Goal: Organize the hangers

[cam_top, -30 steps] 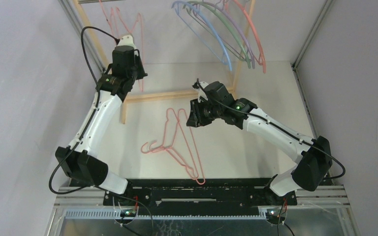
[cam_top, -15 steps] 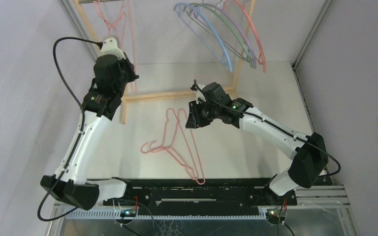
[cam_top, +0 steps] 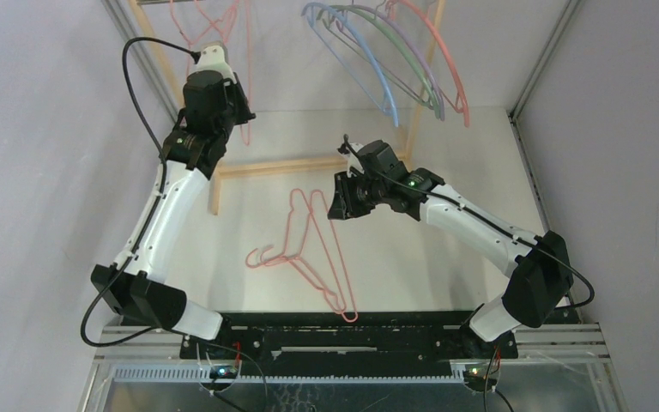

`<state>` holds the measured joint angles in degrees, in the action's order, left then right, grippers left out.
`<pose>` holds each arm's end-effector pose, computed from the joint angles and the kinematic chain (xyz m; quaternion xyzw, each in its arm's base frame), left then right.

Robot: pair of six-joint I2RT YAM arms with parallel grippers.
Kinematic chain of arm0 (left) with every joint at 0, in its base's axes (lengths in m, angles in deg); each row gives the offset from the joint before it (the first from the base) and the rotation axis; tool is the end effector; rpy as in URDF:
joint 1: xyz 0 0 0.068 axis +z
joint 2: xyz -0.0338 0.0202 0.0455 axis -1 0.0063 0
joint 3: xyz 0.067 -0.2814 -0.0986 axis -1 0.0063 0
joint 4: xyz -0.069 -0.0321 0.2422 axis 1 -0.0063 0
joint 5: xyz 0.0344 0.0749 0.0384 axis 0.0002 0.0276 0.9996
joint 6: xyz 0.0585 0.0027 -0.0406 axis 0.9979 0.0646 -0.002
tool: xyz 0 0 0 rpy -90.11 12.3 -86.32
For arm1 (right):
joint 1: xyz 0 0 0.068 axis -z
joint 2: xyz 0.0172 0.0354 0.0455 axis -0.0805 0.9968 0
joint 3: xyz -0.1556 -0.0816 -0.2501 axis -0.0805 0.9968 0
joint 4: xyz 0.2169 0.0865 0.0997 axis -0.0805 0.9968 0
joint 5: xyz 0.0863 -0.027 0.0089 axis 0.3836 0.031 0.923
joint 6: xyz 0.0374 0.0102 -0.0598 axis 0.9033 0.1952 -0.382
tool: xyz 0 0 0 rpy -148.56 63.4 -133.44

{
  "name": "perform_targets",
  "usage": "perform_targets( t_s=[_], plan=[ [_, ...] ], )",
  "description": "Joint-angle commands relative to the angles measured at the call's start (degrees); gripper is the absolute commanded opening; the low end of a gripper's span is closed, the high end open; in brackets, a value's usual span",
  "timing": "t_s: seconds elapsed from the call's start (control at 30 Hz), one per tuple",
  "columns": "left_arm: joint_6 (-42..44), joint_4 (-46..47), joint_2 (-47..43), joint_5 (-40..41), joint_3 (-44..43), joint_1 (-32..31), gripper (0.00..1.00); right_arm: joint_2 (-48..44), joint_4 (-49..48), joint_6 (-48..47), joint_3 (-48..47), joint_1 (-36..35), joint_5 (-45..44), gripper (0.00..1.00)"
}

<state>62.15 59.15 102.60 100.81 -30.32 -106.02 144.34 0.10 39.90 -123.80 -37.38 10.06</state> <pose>0.3230 -0.0792 0.4807 -0.0625 0.7866 -0.0597 0.6113 0.2442 0.2430 0.3369 -0.2129 0.8845 0.3241 0.2594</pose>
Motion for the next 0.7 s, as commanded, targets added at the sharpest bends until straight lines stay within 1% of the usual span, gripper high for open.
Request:
perform_targets(
  t_s=[0.0,0.13,0.47,0.6,0.63,0.67],
  plan=[
    [1.7,3.4,0.9,-0.6,-4.2,-0.2,0.0,-0.9,-1.6,-0.5,-0.2,0.4,0.5,0.38],
    [1.3,5.2,0.1,-0.3,-2.4,-0.1,0.0,-0.8,-1.3,-0.6,-0.2,0.7,0.3,0.38],
    [-0.3,2.3,6.4,-4.6,-6.8,2.5,0.0,-0.8,-1.2,-0.3,-0.1,1.3,0.8,0.37],
    [-0.4,1.3,7.6,-4.5,-7.5,3.0,0.0,-1.1,-0.6,-0.9,-0.2,1.5,0.5,0.37],
    [-0.5,1.1,7.4,-4.1,-7.1,2.9,0.02,-1.2,-0.5,-1.2,-0.2,1.5,0.5,0.38],
    [-0.6,1.1,7.0,-3.5,-6.5,3.0,0.08,-1.1,-0.3,-1.6,-0.2,1.4,0.5,0.38]
  ],
)
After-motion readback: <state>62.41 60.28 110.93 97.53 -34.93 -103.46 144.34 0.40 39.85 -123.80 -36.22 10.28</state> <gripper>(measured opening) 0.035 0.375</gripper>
